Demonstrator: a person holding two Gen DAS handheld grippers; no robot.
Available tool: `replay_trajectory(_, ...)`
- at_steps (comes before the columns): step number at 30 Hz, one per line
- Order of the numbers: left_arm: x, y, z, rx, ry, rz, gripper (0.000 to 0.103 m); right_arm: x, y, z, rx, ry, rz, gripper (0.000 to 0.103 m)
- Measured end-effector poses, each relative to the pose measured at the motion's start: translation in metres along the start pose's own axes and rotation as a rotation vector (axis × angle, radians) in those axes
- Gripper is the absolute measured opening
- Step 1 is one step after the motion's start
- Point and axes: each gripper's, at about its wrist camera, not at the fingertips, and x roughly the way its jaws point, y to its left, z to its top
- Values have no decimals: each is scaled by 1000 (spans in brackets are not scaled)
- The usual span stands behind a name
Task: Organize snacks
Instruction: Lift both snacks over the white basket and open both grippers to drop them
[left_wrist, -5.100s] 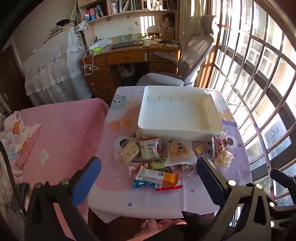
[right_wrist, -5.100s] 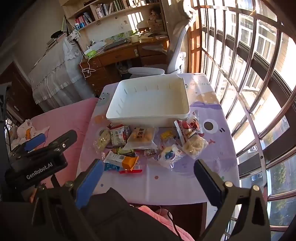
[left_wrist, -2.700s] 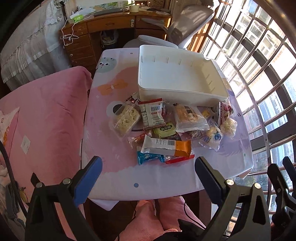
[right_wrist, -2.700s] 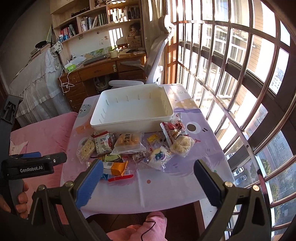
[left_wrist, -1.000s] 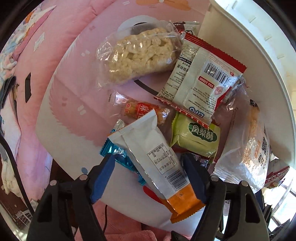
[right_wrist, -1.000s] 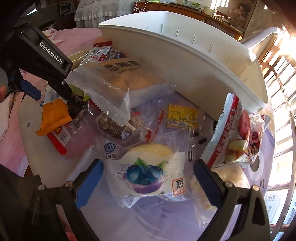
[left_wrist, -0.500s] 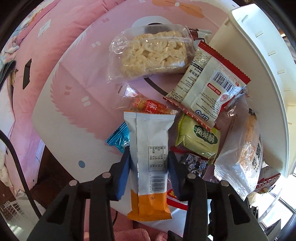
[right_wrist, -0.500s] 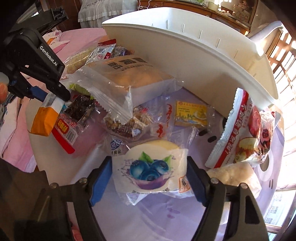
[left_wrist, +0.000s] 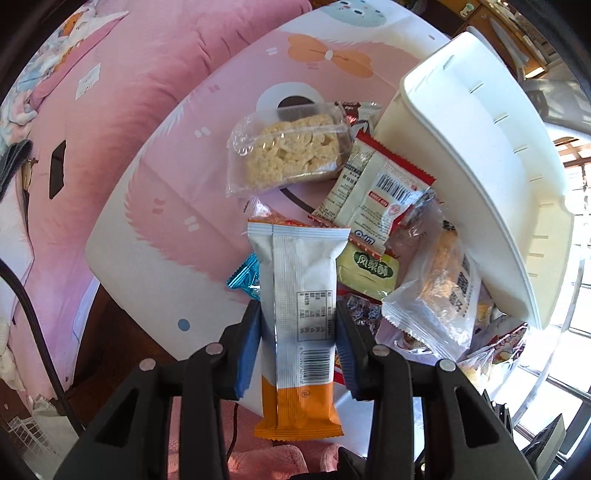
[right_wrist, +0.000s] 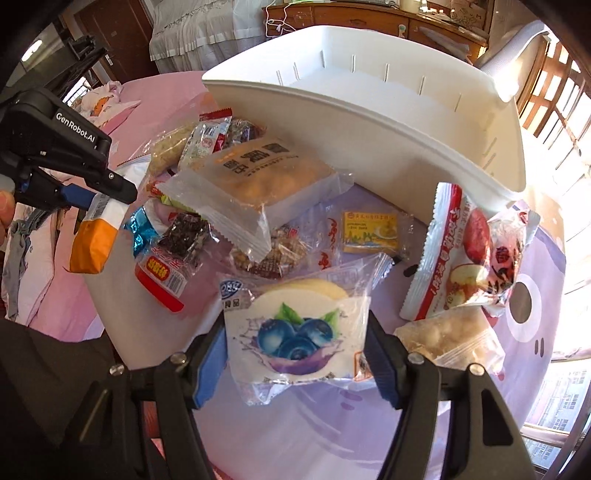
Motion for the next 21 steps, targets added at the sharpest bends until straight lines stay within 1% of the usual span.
replay_trajectory(1, -7, 0, 0, 14, -6, -13, 37, -5, -1, 6, 11, -14, 6, 68)
replay_trajectory(4, -27, -2, 0, 66, -17, -48, 37, -32, -4, 8, 32, -68, 24, 68)
replay_trajectory(10, -72, -20, 8, 193, -45, -98, 38, -77, -4, 23, 29, -174, -2, 68)
replay_trajectory(13, -85, -39, 15, 252, -63, -117, 38, -96, -4, 34, 23, -228, -17, 68)
replay_trajectory(16, -104, -57, 24, 323, -99, -126, 38, -111, -3, 46, 13, -268, -52, 69)
replay_trajectory(21, -128, -86, 40, 421, -146, -164, 38, -127, -8, 70, 23, -345, -78, 70)
